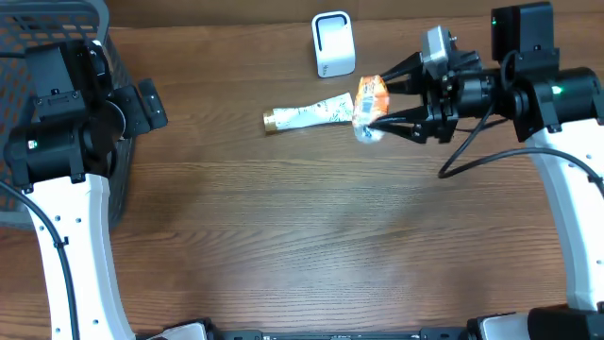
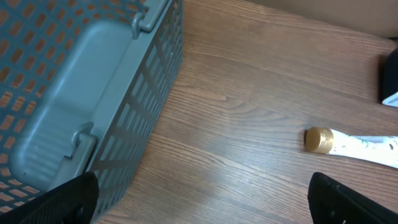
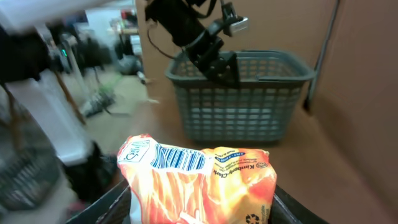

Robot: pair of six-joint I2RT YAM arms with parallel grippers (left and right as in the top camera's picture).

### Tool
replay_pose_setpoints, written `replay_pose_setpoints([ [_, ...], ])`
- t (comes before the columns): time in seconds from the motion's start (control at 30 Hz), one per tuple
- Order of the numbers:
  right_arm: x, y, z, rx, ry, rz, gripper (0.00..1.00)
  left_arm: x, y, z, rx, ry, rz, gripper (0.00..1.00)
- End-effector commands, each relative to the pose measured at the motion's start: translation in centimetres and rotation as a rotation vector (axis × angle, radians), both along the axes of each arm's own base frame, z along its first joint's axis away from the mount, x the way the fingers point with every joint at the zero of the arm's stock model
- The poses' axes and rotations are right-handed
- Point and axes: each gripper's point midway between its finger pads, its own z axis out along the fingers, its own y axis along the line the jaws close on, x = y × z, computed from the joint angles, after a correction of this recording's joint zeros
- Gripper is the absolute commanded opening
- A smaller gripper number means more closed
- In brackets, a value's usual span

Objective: Scan the item barcode

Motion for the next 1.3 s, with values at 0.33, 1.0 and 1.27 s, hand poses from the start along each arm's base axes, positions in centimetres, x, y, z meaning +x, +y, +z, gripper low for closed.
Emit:
replay_pose_setpoints([
  [0.33,5.3,0.8,-2.7,0.024,-0.105,0.005,0.57,0.1,0.2,0.8,0.023,-0.016,-0.003,1.00],
  [1.0,13.8,1.6,-4.8,0.062,1.069,-0.238,0.64,0.1,0.2,0.8,0.023,-0.017,-0.003,1.00],
  [1.27,11.1,1.1,-11.6,-0.087,1.611,-0.329,0.46,0.1,0.2,0.8,0.023,-0.016,-0.003,1.00],
])
